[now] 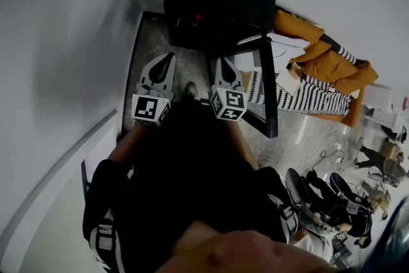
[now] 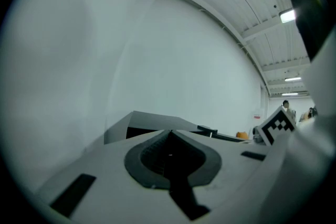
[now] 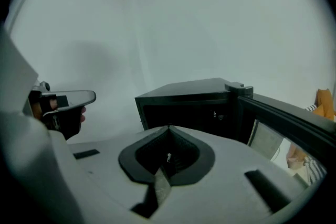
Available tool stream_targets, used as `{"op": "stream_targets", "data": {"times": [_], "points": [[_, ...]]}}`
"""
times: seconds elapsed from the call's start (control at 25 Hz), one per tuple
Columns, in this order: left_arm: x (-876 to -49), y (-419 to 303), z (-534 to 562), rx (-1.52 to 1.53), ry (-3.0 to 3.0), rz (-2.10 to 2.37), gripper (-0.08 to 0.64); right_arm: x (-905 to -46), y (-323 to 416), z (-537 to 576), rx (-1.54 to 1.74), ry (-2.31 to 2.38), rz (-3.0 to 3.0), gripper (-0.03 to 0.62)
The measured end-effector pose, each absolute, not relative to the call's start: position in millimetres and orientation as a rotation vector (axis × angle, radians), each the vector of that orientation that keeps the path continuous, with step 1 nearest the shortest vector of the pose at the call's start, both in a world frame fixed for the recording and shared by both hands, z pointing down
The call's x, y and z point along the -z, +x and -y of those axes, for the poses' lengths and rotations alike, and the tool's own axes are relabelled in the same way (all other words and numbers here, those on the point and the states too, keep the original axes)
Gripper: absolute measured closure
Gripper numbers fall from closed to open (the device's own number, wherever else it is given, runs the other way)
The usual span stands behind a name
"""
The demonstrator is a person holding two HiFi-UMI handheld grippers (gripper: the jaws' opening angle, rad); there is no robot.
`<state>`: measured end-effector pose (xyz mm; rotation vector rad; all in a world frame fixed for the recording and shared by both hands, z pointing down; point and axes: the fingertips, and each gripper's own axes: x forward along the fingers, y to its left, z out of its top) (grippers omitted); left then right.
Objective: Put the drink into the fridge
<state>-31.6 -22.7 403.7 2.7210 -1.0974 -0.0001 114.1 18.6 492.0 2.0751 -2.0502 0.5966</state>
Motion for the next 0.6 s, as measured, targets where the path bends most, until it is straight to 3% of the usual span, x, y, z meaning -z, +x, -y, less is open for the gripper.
{"op": "stream_targets", "data": {"times": [0.6], "points": [[-402.5,-27.4,25.6,0.012,2.727,1.071,0.554,-487.9,111.9,-18.2,-0.568,2.065,2.051,0.591]]}}
